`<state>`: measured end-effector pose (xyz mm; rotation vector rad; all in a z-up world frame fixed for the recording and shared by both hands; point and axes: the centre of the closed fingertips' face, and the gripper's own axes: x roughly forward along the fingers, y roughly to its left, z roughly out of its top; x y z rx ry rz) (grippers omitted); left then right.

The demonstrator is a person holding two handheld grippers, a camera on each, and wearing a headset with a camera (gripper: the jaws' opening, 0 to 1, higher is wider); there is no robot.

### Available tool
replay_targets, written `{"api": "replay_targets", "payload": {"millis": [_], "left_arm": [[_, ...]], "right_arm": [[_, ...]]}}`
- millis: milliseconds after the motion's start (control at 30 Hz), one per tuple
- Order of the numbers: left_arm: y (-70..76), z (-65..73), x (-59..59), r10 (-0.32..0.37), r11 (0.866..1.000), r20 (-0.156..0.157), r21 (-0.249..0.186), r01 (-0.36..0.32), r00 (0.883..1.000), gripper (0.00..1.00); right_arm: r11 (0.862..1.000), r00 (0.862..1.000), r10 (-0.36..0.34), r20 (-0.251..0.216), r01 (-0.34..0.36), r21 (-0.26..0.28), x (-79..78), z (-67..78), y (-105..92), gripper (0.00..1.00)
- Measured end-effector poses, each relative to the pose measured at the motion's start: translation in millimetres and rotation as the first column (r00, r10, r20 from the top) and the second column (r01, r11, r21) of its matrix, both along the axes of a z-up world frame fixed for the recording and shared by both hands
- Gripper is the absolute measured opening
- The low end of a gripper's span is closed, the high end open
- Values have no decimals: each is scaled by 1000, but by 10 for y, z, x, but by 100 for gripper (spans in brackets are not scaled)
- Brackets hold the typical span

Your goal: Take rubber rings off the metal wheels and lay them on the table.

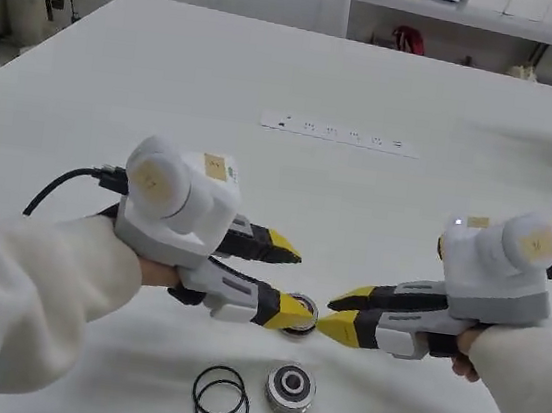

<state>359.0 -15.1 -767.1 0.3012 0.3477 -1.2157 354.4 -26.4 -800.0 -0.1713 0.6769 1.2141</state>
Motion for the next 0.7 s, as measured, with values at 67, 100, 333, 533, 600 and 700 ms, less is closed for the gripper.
{"api": "replay_targets", "payload": {"millis": [67, 100, 333, 533, 600, 700], "left_arm": [[9, -37, 23, 17, 1000, -11, 2, -17, 1000, 34], [10, -48, 33, 23, 1000, -11, 5, -23, 1000, 33], [-73, -86, 11, 19, 1000, -8, 10, -19, 1000, 22], [-68, -202, -13, 6, 998, -2, 62, -6, 1000, 24], [-44, -211, 11, 19, 998, -4, 63, -19, 1000, 23], [-31, -214, 22, 26, 998, -3, 62, -26, 1000, 20]], "right_arm": [[1000, 1000, 4, -3, -4, -13, -7, -34, 0, 18], [1000, 1000, 5, -3, -5, -14, -7, -40, 1, 18], [1000, 1000, -14, -13, 14, -11, 6, -60, 25, 19], [1000, 1000, -19, -3, 19, -20, 8, -80, 44, 19], [1000, 1000, -20, 3, 20, -17, 16, -71, 48, 19], [1000, 1000, -20, 2, 20, -17, 14, -75, 51, 19]]}}
